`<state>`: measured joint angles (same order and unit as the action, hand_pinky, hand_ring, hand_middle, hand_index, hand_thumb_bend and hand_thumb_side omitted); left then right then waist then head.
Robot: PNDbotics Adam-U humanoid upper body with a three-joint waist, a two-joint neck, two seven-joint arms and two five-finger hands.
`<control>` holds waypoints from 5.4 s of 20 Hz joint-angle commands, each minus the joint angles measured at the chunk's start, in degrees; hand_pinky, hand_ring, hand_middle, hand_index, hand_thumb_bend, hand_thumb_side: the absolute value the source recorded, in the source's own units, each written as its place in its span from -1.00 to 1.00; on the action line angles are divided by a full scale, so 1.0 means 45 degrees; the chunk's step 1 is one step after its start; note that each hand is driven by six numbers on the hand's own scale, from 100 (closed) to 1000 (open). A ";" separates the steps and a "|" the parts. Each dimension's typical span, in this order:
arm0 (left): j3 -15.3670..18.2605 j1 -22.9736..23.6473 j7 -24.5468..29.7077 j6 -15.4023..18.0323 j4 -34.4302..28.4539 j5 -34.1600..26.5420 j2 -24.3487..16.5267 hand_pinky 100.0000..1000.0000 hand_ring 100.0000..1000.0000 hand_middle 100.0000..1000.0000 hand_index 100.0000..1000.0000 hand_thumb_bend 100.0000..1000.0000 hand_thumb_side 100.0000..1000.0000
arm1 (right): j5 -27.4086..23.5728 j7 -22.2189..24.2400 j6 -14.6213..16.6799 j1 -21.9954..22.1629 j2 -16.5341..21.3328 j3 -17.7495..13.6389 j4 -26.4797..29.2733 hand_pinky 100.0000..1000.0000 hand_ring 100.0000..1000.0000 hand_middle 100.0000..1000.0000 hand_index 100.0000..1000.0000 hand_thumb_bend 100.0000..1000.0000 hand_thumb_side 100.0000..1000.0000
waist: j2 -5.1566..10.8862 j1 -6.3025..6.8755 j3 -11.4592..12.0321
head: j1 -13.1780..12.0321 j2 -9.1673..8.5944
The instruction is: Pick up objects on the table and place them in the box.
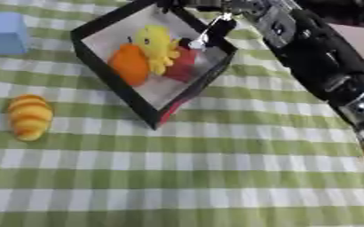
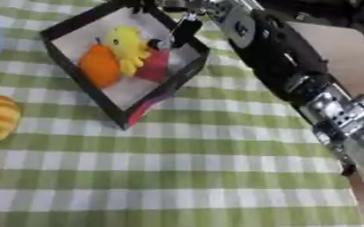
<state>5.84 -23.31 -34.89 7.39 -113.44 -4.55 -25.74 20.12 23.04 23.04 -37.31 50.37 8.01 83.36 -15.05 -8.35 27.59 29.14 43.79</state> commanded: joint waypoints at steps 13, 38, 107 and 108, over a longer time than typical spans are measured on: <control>0.0395 0.1043 -0.0350 -0.0042 0.0262 -0.0063 -0.0451 0.50 0.45 0.65 0.52 -0.28 -0.19 | -1.1375 -0.3373 -0.2429 0.4543 0.3543 -0.4124 0.4552 0.54 0.50 0.46 0.76 -1.00 -0.39 | 0.0761 0.1105 -0.1922 | -0.3275 0.0072; 0.0392 0.1505 0.0175 -0.0597 0.1575 -0.1257 -0.0755 0.43 0.36 0.69 0.54 -0.47 0.07 | -1.1437 -0.4991 -0.1316 1.0209 -0.2453 -0.7527 0.6941 0.52 0.50 0.45 0.72 -1.00 -0.03 | 0.0493 0.1987 -0.3972 | -0.5031 -0.0066; -0.2859 -0.9124 1.5824 0.1190 1.6520 0.9299 -0.3962 0.77 0.67 0.60 0.65 0.16 -1.00 | -1.0794 -0.4816 -0.2074 1.0539 -0.2833 -0.7203 0.6941 0.48 0.36 0.31 0.62 -1.00 -0.04 | 0.0087 0.1954 -0.5862 | -0.6090 -0.0693; -0.2843 -0.9176 1.5831 0.1173 1.6539 0.9347 -0.3930 0.77 0.67 0.60 0.65 0.16 -1.00 | -1.0797 -0.4776 -0.2077 1.0514 -0.2832 -0.7187 0.6941 0.49 0.37 0.32 0.63 -1.00 -0.04 | 0.0057 0.1962 -0.5893 | -0.6101 -0.0741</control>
<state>-7.57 -63.15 36.46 12.80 -38.70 37.25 -42.26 -28.50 1.39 13.72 10.22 36.19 -23.95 113.42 -14.90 0.06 1.06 1.92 41.43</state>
